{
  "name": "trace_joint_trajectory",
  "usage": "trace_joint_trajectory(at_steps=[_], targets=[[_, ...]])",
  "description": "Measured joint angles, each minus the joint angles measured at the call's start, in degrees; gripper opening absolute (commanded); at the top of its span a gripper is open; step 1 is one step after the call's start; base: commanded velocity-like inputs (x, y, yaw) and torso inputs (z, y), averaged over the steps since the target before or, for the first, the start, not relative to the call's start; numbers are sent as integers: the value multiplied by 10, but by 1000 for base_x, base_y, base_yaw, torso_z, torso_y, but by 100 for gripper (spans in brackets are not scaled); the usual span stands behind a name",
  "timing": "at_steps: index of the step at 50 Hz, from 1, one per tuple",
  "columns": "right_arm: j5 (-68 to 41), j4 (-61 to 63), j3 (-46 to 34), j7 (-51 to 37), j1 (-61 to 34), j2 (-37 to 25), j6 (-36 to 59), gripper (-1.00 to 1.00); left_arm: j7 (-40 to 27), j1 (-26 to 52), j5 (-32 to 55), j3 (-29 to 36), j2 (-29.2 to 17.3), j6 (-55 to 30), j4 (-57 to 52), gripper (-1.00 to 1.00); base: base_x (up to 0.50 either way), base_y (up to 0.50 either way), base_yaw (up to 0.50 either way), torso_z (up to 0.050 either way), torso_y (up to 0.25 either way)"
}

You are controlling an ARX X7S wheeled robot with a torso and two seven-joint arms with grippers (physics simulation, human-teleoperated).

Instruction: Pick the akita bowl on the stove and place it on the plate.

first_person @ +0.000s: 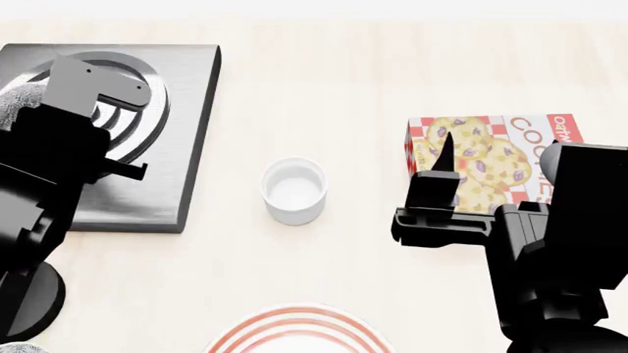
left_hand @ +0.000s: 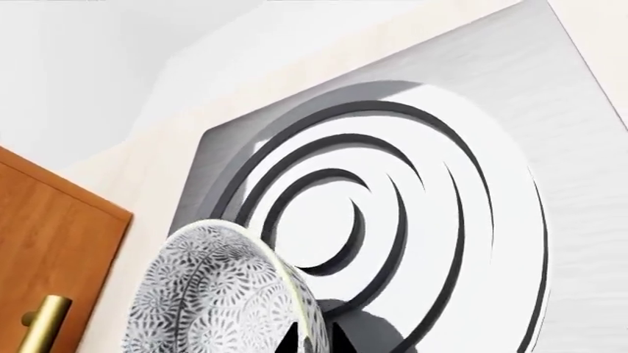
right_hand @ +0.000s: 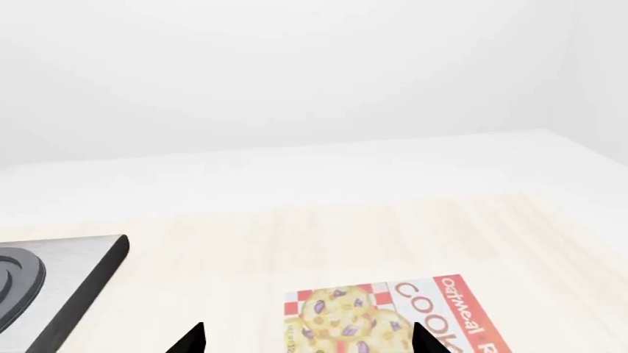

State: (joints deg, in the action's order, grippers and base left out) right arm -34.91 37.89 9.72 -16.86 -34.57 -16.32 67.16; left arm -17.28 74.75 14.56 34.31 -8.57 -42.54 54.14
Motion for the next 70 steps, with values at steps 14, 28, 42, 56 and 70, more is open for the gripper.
trace_joint_trajectory(at_steps=[14,28,42,56,70], targets=[[-5,0,-1,-4,0,-2,0,100,0,-4,6,-2,-6,-5,-15,-100,0,0,0,0,0],[-8,-1,-2,-8,1,-4,-3,100,21,26,33,-23,-28,19,-102,-100,0,0,0,0,0],[-11,-4,-4,-10,2,-7,-7,100,130,35,51,32,-116,12,-376,-100,0,0,0,0,0],[-15,-4,-4,-14,2,-9,-8,100,261,30,46,126,-241,42,-663,-100,0,0,0,0,0],[-21,-4,-5,-19,0,-10,-7,100,380,9,0,222,-349,138,-821,-100,0,0,0,0,0]])
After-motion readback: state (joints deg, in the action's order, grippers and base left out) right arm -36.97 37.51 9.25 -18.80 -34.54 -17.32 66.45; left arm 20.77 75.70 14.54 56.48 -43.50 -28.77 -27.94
